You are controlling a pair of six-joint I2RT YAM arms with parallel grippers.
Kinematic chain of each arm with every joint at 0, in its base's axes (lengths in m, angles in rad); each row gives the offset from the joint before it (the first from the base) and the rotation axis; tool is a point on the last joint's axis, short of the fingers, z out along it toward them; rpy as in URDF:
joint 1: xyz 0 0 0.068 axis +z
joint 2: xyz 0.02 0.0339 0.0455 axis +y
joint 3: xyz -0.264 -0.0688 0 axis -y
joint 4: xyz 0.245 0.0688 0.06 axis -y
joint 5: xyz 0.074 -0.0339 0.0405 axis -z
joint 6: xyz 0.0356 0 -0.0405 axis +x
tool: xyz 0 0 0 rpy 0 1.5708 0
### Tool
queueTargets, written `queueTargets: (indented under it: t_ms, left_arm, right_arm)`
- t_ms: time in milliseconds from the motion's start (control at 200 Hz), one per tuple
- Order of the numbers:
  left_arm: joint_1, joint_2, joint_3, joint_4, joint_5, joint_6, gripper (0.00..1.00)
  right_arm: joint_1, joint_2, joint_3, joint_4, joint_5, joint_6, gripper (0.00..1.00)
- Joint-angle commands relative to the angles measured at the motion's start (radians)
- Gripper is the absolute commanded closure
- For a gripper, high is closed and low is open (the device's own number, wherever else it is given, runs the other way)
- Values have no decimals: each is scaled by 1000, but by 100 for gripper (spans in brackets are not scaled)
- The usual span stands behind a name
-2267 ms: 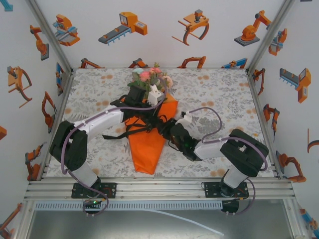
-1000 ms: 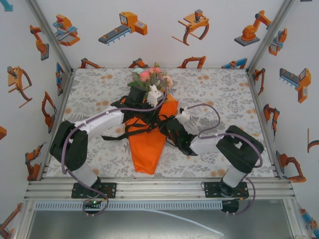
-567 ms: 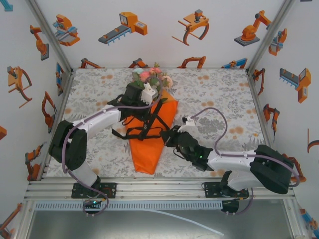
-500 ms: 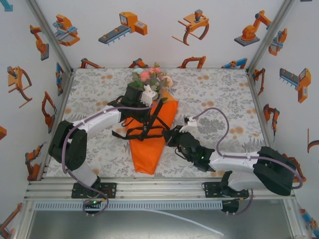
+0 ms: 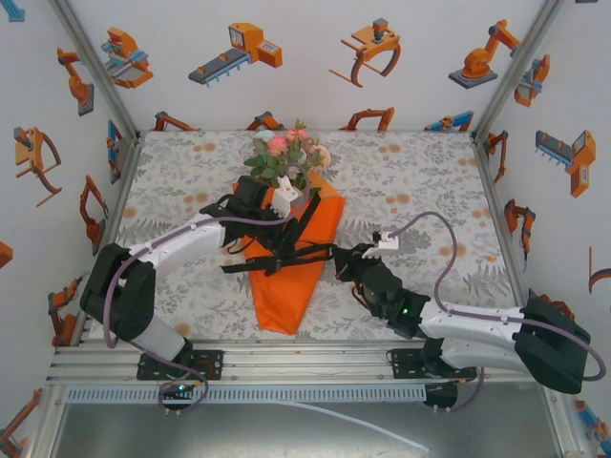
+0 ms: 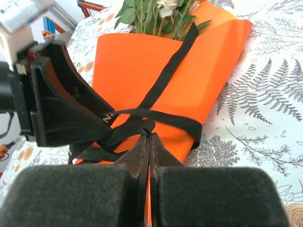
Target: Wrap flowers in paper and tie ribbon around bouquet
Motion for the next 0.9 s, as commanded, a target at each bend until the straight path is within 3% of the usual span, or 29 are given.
queueTargets:
  t_ms: [0,170,325,476,576,701,781,896]
  left_arm:
    - [12,0,98,12,-19,0,51]
    - [9,141,264,-38,-62,-47,50]
    - [-9,320,418,-81,-158,-136,51]
    - [-49,454,512,-98,-378,-221,46]
    - [-65,509,540,-120,-406,-238,40]
    - [-82,556,555,-140,-477,-235,41]
    - [-96,572,555,-140,-546,-213,50]
    - [-95,580,557,-137,-535,-220,79]
  right_arm:
    - [2,-22,9,-46,-58,-65,100]
    - [1,-23,85,-246,-143,-112,100]
    - [2,-31,59,-219,-139,-108,100]
    - [2,-32,72,-223,-137,-118,100]
    - [2,-32,74,-222,-133,-121,100]
    - [1,-40,73,-224,-135,-123,100]
    - [1,-45,76,-223,-139,-126,100]
    - [1,-54,77,-224,-129,-132,100]
